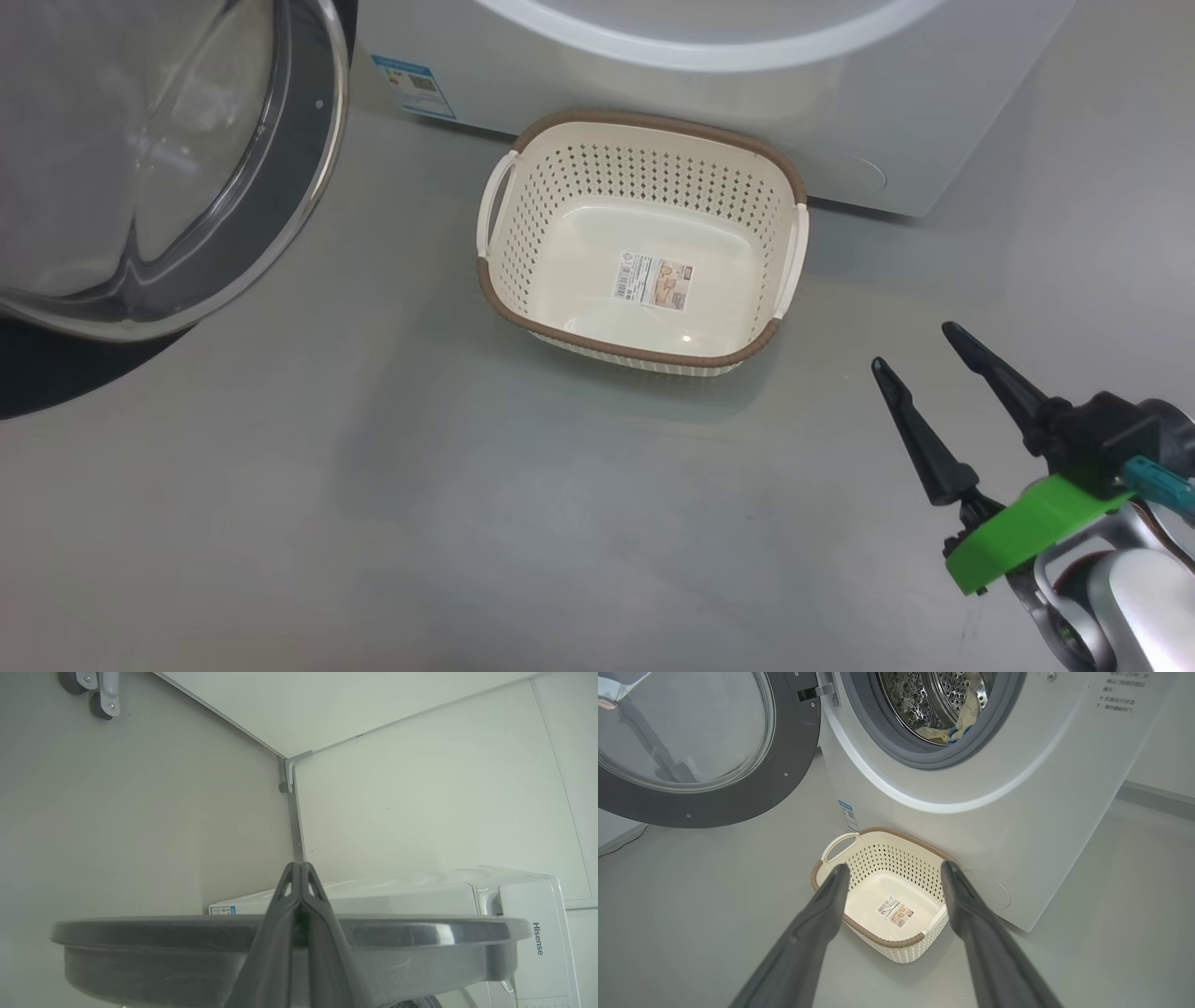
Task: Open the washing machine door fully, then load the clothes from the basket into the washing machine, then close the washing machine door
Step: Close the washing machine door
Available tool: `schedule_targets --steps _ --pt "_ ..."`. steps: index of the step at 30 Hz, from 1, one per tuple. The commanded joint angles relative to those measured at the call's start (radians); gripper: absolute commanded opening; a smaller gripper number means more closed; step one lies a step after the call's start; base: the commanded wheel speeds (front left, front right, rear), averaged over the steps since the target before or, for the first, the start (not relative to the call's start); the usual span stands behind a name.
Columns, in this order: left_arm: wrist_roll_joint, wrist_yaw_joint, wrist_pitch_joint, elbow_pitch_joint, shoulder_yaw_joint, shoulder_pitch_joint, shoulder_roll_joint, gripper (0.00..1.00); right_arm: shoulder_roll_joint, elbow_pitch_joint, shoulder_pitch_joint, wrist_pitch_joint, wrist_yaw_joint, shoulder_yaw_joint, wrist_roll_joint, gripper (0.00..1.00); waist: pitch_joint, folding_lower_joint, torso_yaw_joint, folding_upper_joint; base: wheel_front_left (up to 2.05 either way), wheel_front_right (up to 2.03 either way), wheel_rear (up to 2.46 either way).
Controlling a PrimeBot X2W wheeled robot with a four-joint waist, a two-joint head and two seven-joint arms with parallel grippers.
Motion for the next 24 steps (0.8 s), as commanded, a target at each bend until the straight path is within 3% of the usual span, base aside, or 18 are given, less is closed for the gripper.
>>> schedule_targets --steps 1,24 --pt "-0.012 0.001 0.031 -0.050 0.006 0.012 0.053 0.00 -0.013 -0.031 -0.021 0.007 0.004 0.019 0.007 1.00 0.000 0.0000 0.000 0.0000 0.00 0.00 0.00" --pt "-0.132 0.089 0.226 -0.255 0.024 0.098 -0.007 0.00 0.013 0.014 -0.029 -0.024 0.004 0.031 0.027 1.00 -0.030 0.0000 0.000 0.0000 0.00 0.00 0.00"
